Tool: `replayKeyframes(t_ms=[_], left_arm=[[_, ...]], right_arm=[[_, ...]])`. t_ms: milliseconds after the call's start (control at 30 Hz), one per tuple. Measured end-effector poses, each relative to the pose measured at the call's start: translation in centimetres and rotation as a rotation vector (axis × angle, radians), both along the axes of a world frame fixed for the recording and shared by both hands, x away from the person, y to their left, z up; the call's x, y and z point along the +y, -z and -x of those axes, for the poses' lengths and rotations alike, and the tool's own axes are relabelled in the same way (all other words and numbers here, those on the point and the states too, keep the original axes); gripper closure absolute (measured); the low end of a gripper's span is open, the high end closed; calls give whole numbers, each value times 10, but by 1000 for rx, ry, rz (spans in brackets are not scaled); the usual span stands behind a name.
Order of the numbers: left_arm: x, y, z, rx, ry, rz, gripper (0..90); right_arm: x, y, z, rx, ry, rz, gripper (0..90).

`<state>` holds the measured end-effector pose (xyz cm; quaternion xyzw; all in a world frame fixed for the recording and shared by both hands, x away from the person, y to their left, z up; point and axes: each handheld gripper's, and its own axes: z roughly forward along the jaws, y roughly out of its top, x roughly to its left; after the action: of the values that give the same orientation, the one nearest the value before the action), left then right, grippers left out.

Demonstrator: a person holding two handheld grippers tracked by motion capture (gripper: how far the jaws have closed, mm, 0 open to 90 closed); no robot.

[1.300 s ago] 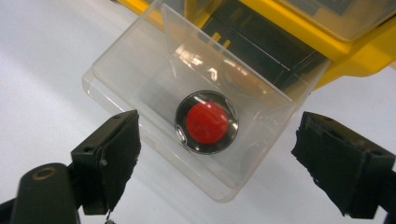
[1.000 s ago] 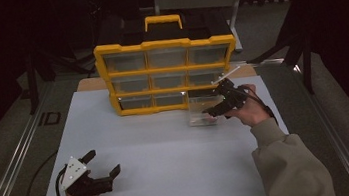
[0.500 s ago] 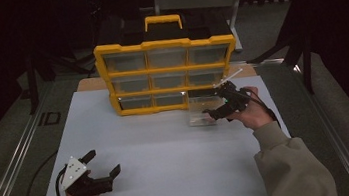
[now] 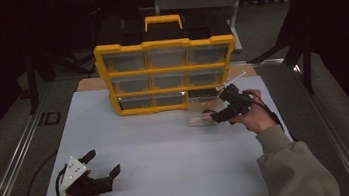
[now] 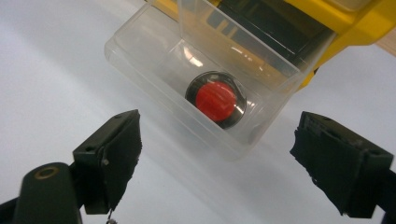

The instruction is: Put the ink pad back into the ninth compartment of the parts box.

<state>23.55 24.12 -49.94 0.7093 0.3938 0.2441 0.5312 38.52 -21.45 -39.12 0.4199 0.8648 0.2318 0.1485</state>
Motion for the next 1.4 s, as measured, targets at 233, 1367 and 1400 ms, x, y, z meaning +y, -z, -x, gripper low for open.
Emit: replayKeyframes(t_ms=[233,1367,1400], left_arm=[[0,0,0,-1,0,-1,0],[0,0,0,1,1,0,0],[0,0,0,1,1,0,0]], right_arm=[[-4,2,4,1,1,-3,148],[-7,19,19,43,-14,-14,159],[-7,19,19,44,-11,-14,159]])
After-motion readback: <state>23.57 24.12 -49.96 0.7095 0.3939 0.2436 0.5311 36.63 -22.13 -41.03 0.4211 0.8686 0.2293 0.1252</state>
